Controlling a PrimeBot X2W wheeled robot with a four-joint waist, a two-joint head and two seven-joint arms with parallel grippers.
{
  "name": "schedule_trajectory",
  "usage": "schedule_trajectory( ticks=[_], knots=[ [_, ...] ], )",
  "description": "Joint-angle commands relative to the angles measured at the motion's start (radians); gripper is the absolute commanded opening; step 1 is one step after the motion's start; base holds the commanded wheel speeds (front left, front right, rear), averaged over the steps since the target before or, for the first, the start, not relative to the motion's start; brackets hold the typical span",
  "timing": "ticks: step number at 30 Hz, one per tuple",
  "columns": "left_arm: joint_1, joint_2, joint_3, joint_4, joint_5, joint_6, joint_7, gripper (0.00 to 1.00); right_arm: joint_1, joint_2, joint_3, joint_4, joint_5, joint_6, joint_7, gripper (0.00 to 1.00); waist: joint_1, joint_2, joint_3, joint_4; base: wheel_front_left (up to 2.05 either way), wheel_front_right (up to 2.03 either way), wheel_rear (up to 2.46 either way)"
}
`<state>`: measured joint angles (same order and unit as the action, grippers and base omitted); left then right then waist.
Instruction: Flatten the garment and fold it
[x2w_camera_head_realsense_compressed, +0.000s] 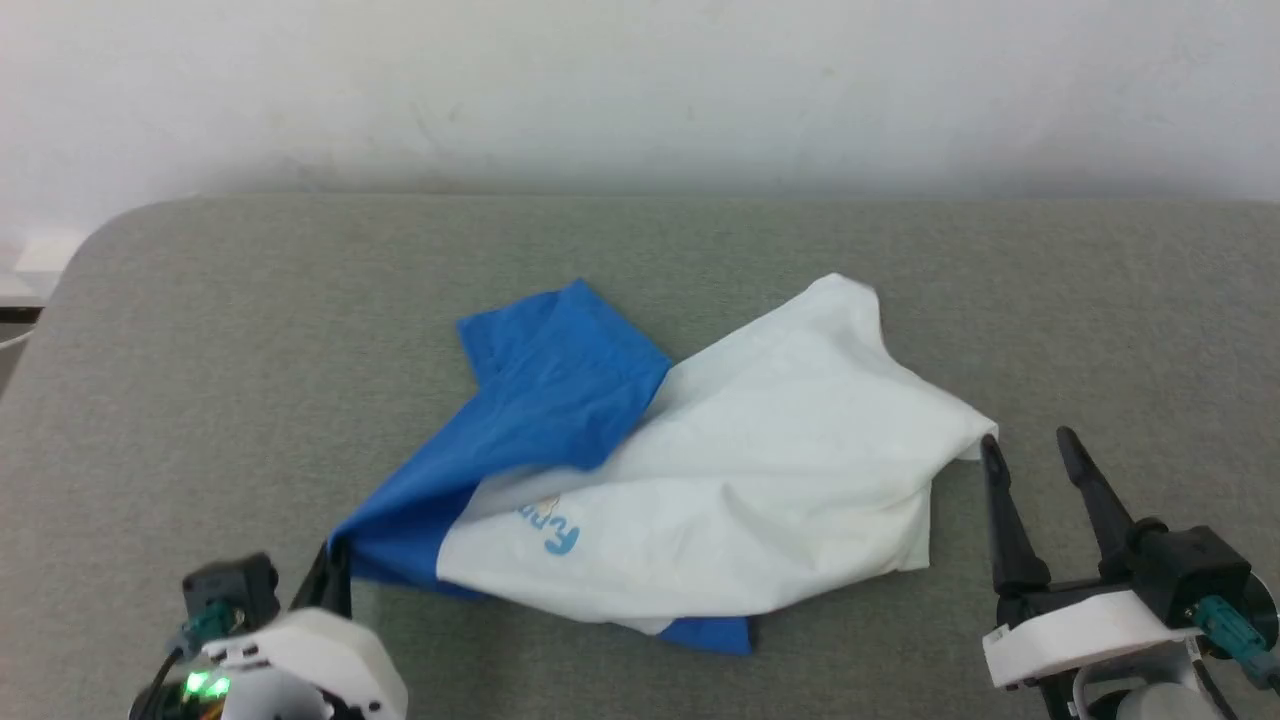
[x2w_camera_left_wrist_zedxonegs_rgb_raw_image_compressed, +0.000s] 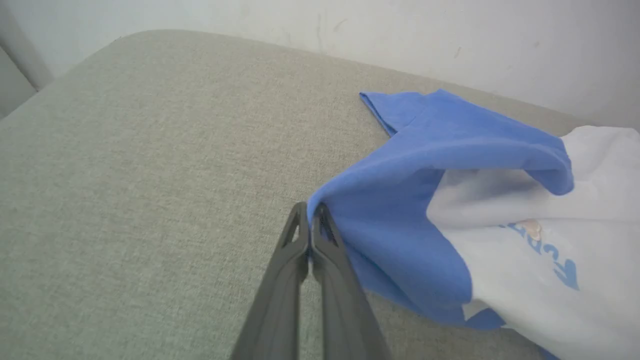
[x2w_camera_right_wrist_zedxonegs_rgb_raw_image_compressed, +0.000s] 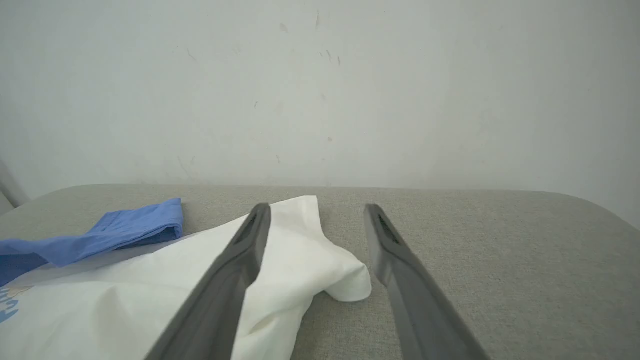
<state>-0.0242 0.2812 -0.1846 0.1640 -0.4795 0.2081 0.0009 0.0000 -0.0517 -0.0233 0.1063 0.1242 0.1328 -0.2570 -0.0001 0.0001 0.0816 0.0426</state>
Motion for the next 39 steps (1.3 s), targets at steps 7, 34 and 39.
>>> schedule_trajectory(
  ticks=[7, 34, 39],
  knots=[
    [0.114, 0.006, -0.031, 0.016, -0.025, 0.039, 0.148, 0.00, 0.010, 0.001, -0.003, 0.040, -0.017, -0.002, -0.005, 1.00, 0.0001, -0.0001, -0.049, 0.089, 0.00, 0.00, 0.00],
    [-0.059, -0.098, -0.129, -0.032, 0.144, -0.163, -0.262, 1.00, -0.179, -0.006, -0.120, 0.226, -0.082, -0.002, 0.497, 1.00, 0.0001, -0.0001, 0.007, 0.192, 0.00, 0.00, 0.00],
    [-0.062, -0.119, -0.119, -0.016, 0.167, -0.181, -0.262, 1.00, -0.209, -0.014, -0.133, 0.314, -0.111, -0.002, 0.605, 1.00, 0.0001, -0.0001, 0.026, 0.221, 0.00, 0.00, 0.00]
  ],
)
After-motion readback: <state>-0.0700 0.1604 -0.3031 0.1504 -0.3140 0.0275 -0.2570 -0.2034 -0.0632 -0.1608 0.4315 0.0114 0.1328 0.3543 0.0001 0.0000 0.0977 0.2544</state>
